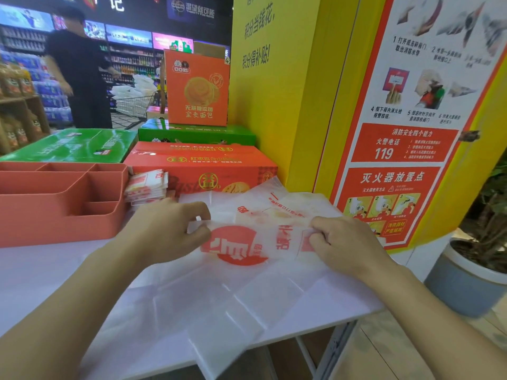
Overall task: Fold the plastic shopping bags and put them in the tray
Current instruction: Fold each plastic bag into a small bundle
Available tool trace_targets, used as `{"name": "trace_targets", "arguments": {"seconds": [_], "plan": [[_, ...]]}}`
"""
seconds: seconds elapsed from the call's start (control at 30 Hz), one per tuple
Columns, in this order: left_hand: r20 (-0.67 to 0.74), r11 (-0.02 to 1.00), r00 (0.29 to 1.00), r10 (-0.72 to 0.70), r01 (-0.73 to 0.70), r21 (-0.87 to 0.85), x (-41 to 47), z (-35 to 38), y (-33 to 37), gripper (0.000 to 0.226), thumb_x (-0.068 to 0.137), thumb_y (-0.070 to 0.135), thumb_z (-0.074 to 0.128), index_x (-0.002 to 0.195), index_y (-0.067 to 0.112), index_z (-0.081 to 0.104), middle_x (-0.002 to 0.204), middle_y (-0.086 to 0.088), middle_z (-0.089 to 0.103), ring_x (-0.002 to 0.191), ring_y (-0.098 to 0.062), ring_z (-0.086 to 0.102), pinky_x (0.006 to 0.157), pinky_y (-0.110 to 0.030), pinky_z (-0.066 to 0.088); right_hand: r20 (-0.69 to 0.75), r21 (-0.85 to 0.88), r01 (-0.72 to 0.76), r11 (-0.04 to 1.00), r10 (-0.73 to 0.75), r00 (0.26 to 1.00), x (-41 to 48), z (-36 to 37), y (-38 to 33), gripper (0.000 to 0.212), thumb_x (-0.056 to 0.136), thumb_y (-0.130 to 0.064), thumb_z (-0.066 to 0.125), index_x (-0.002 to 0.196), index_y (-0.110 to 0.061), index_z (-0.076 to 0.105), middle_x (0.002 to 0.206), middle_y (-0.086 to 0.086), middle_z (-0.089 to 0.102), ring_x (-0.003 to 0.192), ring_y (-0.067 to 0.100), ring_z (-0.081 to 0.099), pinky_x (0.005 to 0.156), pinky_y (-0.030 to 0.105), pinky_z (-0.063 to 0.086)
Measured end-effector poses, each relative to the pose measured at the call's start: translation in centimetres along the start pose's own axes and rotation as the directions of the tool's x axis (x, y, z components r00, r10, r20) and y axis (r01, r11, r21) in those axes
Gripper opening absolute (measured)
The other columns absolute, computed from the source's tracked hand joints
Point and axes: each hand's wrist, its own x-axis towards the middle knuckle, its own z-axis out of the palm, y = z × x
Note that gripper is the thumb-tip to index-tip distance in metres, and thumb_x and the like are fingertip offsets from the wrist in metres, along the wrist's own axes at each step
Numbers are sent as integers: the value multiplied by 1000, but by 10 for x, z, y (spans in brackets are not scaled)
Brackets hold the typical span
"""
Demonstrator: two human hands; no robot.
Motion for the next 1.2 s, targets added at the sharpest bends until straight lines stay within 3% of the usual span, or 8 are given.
{"name": "trace_targets", "arguments": {"seconds": [0.23, 0.33, 0.47, 0.63, 0.77, 0.87, 1.0, 1.2], "plan": [[78, 990, 995, -63, 53, 133, 15, 5, -7, 39, 90, 64, 40, 113, 41, 63, 93, 10, 71, 80, -16, 58, 67, -29, 49, -21, -82, 36, 996, -38, 999, 16, 11, 4, 22, 94, -33, 42, 75, -25, 47, 74, -10, 56, 77, 21, 49, 59, 31, 28], [3, 978, 1000, -23, 22, 207, 16, 14, -19, 38, 95, 59, 44, 122, 39, 62, 113, 10, 68, 105, -20, 60, 85, -36, 46, 28, -148, 28, 989, -25, 999, 23, 21, 10, 42, 84, -38, 35, 112, -28, 63, 106, -10, 65, 100, 21, 50, 86, 37, 35], [142, 965, 989, -29, -9, 261, 16, 29, -24, 42, 101, 49, 39, 141, 42, 50, 134, 11, 60, 124, -22, 53, 104, -40, 38, 114, -150, -31, 988, 48, 992, 21, 28, 11, 56, 86, -40, 34, 138, -32, 52, 135, -10, 57, 125, 21, 45, 111, 41, 29], [238, 964, 971, -24, -41, 263, 16, 37, -16, 46, 104, 48, 27, 145, 40, 46, 146, 16, 53, 135, -17, 48, 114, -42, 26, 241, -136, -30, 990, 62, 969, 18, 35, 8, 53, 96, -29, 42, 149, -35, 43, 146, -7, 50, 129, 21, 43, 112, 39, 32], [364, 978, 930, -47, -32, 207, 15, 36, -1, 63, 100, 59, 7, 141, 39, 49, 146, 19, 50, 140, -11, 40, 121, -48, 14, 178, -40, 20, 999, -13, 984, 18, 36, -7, 44, 104, -24, 37, 146, -27, 49, 153, -6, 48, 138, 20, 42, 116, 34, 29], [451, 994, 889, -81, 39, 102, 15, 37, 3, 55, 102, 59, 17, 150, 40, 38, 156, 20, 36, 147, -8, 29, 123, -45, 7, 189, 70, 87, 994, -99, 977, 19, 41, -26, 46, 108, -29, 31, 152, -24, 43, 161, -5, 37, 149, 16, 29, 123, 31, 18], [557, 991, 820, -129, 91, 96, 13, 41, -3, 81, 85, 76, 0, 157, 44, 16, 165, 18, 11, 154, -13, 5, 123, -50, -6, 338, 114, 123, 986, -155, 928, 21, 57, -47, 54, 109, -43, 22, 162, -31, 18, 170, -9, 9, 157, 13, 2, 127, 41, 1], [634, 953, 727, -262, 92, 289, 9, 36, -16, 57, 105, 52, 9, 157, 40, -9, 166, 5, -19, 153, -29, -15, 120, -60, -7, 442, 37, 155, 987, -155, 883, 22, 72, -41, 60, 107, -54, 15, 162, -36, 0, 169, -13, -9, 155, 12, -13, 126, 44, -9]]}}
